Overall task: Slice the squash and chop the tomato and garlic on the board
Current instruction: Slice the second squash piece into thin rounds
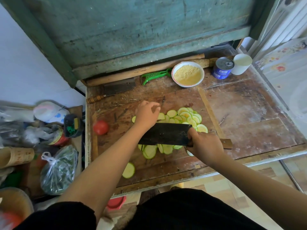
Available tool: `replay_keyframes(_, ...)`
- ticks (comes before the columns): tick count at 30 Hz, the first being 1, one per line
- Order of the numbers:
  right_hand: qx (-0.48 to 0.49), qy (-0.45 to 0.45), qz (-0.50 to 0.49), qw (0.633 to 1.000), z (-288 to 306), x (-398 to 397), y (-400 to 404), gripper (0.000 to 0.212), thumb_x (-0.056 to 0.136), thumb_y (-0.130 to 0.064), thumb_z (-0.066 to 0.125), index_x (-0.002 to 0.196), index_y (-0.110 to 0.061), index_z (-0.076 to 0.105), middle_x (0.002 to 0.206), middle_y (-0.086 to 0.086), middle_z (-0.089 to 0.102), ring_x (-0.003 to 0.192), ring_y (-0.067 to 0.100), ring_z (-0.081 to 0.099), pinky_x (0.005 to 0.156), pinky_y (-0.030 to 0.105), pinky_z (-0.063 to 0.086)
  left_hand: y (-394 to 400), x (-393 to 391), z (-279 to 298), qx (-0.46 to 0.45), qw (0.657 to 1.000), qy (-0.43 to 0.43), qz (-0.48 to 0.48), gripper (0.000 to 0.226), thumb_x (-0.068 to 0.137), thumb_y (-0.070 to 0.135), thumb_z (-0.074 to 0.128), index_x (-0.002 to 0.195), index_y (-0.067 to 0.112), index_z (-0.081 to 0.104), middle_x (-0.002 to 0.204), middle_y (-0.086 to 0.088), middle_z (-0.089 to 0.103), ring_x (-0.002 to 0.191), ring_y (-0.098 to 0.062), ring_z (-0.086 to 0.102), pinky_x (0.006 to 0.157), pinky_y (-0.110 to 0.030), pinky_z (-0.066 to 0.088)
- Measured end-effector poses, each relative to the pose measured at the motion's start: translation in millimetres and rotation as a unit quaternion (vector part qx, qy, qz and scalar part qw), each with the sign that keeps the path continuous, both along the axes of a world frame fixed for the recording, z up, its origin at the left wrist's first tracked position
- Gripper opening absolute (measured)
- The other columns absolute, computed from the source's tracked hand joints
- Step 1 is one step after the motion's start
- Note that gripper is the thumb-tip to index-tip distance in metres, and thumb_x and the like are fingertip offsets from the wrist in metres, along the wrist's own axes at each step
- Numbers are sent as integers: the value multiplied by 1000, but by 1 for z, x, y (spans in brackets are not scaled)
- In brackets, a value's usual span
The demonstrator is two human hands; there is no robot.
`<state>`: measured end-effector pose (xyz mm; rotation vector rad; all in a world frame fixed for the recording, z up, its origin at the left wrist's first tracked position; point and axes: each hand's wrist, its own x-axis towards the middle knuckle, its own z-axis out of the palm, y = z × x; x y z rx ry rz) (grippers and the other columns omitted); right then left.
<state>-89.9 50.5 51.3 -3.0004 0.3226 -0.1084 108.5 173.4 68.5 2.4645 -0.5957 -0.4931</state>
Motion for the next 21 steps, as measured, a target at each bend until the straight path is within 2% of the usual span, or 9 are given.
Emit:
replay_keyframes(3,32,51,-55,997,8,7,6,30,84,-40,63,97,-18,48,70,-3,64,58,21,60,44,24,37,22,-1,9,-20,996,-59,63,24,95,28,50,115,23,63,118,-3,52,117,-23,46,105,-41,32)
replay_keyframes(6,92,57,-124,986,15,21,15,37,84,-48,62,98,-17,46,63,-3,59,60,23,62,45,26,35,50,-7,12,-68,980,-100,159,21,92,20,52,111,16,59,113,-5,53,113,-24,47,101,-42,37)
replay_keyframes(9,146,68,-157,974,19,35,27,44,82,-55,62,94,-19,40,55,-10,44,54,20,52,42,25,29,84,-18,6,-105,960,-104,239,14,88,18,56,101,14,54,104,-5,54,102,-25,50,91,-42,44)
replay_keyframes(11,178,57,-165,968,19,44,34,46,81,-57,62,97,-19,41,62,-10,49,57,21,53,42,24,23,104,-28,-5,-54,968,-48,240,14,85,24,59,97,19,52,103,-4,54,100,-25,52,90,-43,45)
replay_keyframes(15,195,51,-170,965,19,54,45,49,80,-59,61,105,-18,49,80,-3,67,75,25,65,47,26,29,135,-49,-35,153,972,90,153,32,77,47,68,95,26,53,114,-7,53,115,-27,46,94,-36,41)
replay_keyframes(19,189,63,-156,968,15,58,56,47,81,-57,62,105,-19,51,87,-1,69,76,25,65,50,27,31,154,-72,-45,222,958,140,113,66,66,51,79,117,19,50,125,-10,41,119,-30,42,99,-39,40)
replay_keyframes(21,187,70,-148,969,10,58,66,45,81,-57,62,105,-21,51,88,-2,69,75,24,64,53,27,35,164,-81,-52,227,957,150,105,70,66,45,81,121,17,48,131,-11,37,124,-32,37,101,-42,39)
